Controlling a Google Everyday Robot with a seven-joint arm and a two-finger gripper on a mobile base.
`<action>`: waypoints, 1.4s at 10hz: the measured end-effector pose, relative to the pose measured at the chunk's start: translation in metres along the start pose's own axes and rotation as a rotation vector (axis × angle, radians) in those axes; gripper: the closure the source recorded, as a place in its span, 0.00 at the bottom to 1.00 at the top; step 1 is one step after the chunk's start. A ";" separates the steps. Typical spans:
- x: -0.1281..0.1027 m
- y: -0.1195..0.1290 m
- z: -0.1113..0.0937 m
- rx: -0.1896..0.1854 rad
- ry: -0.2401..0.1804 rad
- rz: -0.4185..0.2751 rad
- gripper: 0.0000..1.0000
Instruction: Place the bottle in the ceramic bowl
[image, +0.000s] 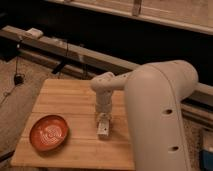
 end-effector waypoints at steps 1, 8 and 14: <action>0.000 -0.001 0.001 -0.007 0.004 -0.007 0.54; 0.013 0.034 -0.041 -0.063 -0.020 -0.122 1.00; 0.045 0.144 -0.069 -0.101 -0.014 -0.441 1.00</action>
